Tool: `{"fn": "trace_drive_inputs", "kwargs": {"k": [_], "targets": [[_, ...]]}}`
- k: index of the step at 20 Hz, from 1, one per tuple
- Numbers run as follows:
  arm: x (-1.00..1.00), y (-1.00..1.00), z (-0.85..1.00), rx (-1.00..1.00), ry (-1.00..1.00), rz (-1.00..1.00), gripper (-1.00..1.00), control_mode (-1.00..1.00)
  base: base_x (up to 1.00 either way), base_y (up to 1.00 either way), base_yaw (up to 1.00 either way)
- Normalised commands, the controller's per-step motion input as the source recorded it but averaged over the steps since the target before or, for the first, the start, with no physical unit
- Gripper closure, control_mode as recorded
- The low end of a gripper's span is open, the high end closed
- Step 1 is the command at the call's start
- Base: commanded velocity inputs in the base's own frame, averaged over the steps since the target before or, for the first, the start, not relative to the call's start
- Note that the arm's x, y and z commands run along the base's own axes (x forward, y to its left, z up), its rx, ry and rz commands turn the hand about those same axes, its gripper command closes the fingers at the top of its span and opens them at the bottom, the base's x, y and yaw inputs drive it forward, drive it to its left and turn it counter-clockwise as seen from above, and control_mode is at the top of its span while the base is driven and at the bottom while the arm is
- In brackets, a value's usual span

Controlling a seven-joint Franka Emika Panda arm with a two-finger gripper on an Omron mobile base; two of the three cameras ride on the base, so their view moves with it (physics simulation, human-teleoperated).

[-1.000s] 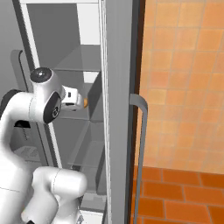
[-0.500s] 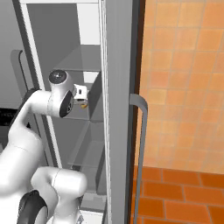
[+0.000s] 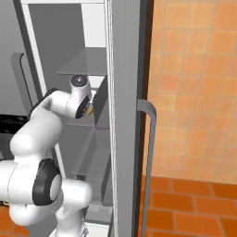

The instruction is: Place one potato and one fish in each tupperware on the nearby counter, to pack two identical lunches.

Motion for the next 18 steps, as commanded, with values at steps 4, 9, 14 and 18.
{"fn": "trace_drive_inputs", "kwargs": {"k": [4,9,14,18], "targets": [[0.39,0.20,0.00,0.00,0.03,0.01,-1.00,-1.00,0.00,0.00,0.00],[0.52,0.31,-0.41,0.00,0.00,0.00,-1.00,-1.00,0.00,0.00,0.00],[0.46,0.09,-0.51,0.00,0.00,0.00,-1.00,-1.00,0.00,0.00,0.00],[0.53,0.01,-0.09,0.00,0.06,0.00,-1.00,-1.00,0.00,0.00,0.00]]}}
